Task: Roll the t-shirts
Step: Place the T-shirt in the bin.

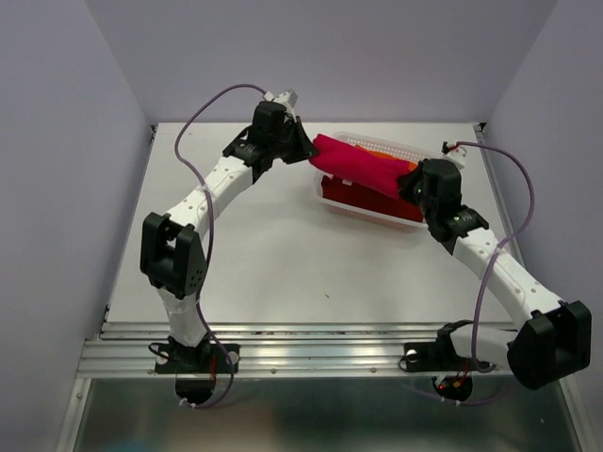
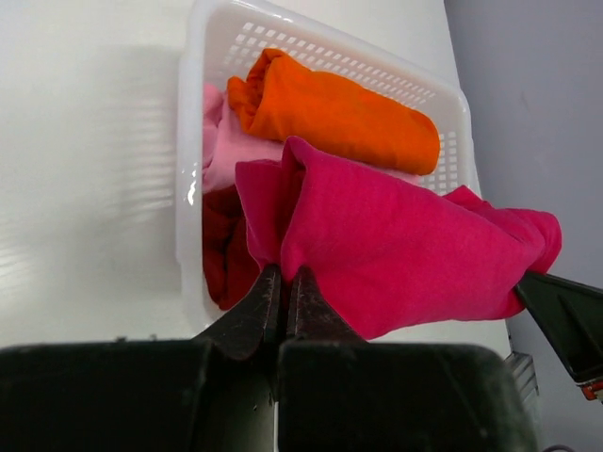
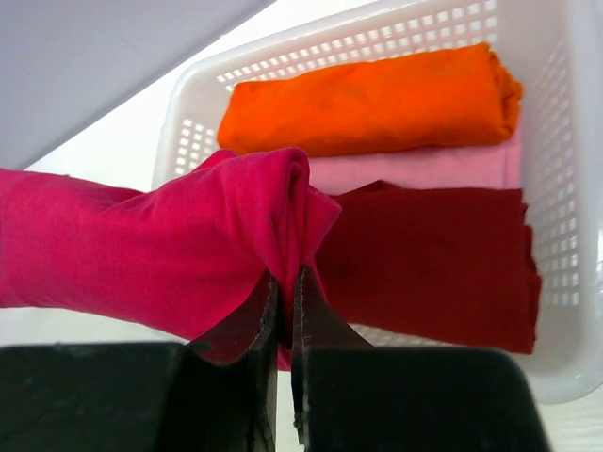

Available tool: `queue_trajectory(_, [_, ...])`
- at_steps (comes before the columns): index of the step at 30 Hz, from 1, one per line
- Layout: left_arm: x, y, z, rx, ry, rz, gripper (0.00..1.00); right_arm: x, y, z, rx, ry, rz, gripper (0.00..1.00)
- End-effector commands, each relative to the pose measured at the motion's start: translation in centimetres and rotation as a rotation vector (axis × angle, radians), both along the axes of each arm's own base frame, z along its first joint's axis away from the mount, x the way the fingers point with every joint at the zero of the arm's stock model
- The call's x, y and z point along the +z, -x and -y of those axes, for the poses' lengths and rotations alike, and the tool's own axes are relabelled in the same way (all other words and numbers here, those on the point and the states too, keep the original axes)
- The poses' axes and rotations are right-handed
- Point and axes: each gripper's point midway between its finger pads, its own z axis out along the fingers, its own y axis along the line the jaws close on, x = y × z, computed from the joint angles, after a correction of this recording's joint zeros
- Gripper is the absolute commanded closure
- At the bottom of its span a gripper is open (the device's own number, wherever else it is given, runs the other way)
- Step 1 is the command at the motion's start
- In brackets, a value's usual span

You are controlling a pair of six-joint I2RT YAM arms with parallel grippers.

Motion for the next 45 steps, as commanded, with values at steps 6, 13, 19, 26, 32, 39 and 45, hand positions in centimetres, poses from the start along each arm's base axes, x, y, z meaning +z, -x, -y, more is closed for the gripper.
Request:
queue_trajectory(6, [5.8, -4.5, 5.1, -0.077, 0.081, 0.180, 1.00, 1.0, -4.4, 5.3, -0.073, 0.084, -0.005, 0.99])
queue_trajectory(13, [4.5, -6.8, 8.8, -0.155, 0.112, 0.165, 1.00, -0.9, -6.9, 8.3, -0.104, 0.118, -0.062, 0.99])
queue_trajectory(19, [0.6, -7.2, 10.2, -0.178, 0.083, 0.109, 1.00, -3.3, -7.5, 10.3, -0.116, 0.130, -0.116, 0.99])
queue_trajectory(26, [-3.6, -7.4, 10.4, -0.177, 0.047, 0.040, 1.00, -6.6, -7.9, 11.2, -0.113, 0.146, -0.186, 0.99])
queue_trajectory(32, [-6.0, -7.3, 10.3, -0.164, 0.020, -0.002, 1.00, -9.2, -8.5, 11.3, -0.106, 0.159, -0.242, 0.99])
queue_trajectory(39, [-8.3, -7.4, 10.5, -0.159, -0.001, -0.036, 1.00, -9.4, -8.4, 12.8, -0.143, 0.190, -0.252, 0.99])
queue_trajectory(45, [-10.3, -7.4, 9.6, -0.128, -0.060, -0.062, 1.00, -9.6, -8.6, 13.6, -0.122, 0.189, -0.271, 0.99])
